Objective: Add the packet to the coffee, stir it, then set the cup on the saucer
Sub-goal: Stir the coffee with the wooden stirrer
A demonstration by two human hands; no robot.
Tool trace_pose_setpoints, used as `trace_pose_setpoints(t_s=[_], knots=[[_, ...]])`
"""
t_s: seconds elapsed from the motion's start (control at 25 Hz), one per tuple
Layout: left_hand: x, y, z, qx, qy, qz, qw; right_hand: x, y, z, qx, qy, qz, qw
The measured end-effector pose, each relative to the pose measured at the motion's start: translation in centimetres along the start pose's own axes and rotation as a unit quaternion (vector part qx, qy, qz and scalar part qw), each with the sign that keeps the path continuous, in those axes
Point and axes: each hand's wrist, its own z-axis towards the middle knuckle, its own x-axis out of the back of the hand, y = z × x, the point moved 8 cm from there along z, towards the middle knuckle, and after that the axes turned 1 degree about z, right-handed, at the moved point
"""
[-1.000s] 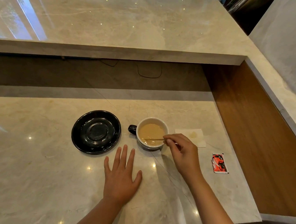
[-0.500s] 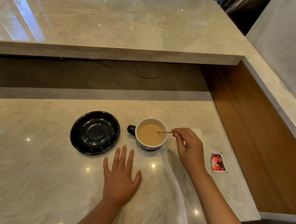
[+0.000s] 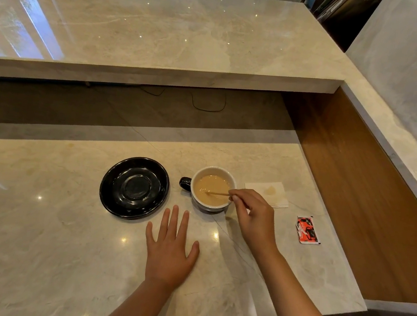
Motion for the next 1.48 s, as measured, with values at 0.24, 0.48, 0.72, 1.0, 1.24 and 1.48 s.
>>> trace_pose_setpoints(t_s=[0.24,0.48,0.72,1.0,1.24,1.48], knots=[[0.1,0.0,-0.1,-0.002,0.004,-0.008,1.0,1.1,0.0,1.2,0.029,0.046,-0.073,0.996],[0.1,0.0,-0.2,-0.002,-0.003,0.0,1.0,2.4,-0.1,1.0,0.079,-0.012,-0.155,0.985],[0.2,0.1,-0.1,-0.001,-0.007,0.006,1.0,1.8,-0.6,-0.1,0.064,-0.053,-0.084,0.993],[0.1,0.0,0.0,0.001,-0.001,-0.001,1.0,-0.6,-1.0,-1.0,0.047,-0.007,-0.041,0.998],[0.2,0.0,-0.1,0.001,0.001,-0.009,1.0,0.2,-0.9,0.7,0.066,0.021,-0.09,0.994],[0.3,0.1,-0.1,0.003,-0.013,0.005,1.0,1.7,-0.4,0.4,0.086,-0.025,-0.15,0.985]])
